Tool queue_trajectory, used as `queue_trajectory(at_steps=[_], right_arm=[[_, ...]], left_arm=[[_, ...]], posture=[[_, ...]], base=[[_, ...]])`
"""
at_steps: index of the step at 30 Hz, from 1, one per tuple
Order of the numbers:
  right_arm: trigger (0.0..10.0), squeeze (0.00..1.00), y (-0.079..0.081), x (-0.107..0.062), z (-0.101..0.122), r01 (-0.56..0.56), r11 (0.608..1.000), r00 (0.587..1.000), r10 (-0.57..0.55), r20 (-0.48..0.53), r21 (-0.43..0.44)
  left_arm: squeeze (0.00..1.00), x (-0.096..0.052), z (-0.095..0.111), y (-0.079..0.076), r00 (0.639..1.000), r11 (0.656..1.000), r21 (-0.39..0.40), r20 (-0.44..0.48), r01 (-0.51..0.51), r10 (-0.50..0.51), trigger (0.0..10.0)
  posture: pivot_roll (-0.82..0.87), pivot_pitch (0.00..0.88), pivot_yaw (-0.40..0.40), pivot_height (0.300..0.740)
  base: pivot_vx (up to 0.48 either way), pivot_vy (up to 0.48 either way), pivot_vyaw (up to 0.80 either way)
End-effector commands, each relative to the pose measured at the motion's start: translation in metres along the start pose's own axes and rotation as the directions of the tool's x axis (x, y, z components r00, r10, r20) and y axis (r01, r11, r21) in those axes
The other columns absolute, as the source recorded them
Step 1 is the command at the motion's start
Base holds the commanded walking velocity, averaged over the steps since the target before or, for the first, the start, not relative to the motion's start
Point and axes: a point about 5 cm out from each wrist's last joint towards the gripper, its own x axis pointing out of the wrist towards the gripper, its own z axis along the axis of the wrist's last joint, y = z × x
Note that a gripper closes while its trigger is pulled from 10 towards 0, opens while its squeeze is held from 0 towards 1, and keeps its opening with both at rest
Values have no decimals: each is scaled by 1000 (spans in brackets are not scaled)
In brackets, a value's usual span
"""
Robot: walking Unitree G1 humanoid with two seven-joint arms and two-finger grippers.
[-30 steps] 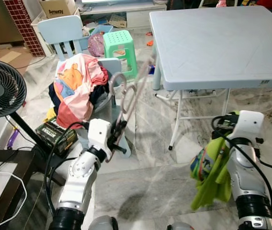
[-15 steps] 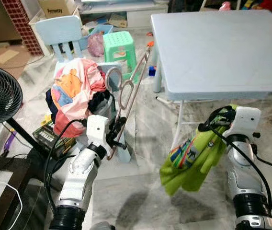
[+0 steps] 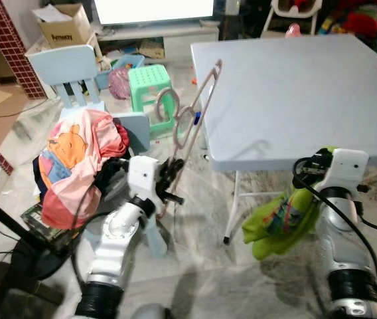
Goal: Hang hanger
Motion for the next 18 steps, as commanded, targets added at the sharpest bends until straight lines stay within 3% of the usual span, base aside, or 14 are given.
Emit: queue_trajectory(at_steps=[1, 18], right_arm=[[10000, 0, -8, 3, 6, 20, 1000, 999, -20, 29, -11], [10000, 0, -3, 5, 8, -9, 1000, 999, 10, 39, -20]], left_arm=[[0, 6, 7, -10, 999, 999, 15, 27, 33, -34, 10000], [0, 7, 9, -10, 1000, 1000, 3, 24, 10, -11, 10000]], posture=[[-16, 0, 23, 740], [-13, 0, 18, 740]], base=[[322, -352, 0], [285, -382, 0]])
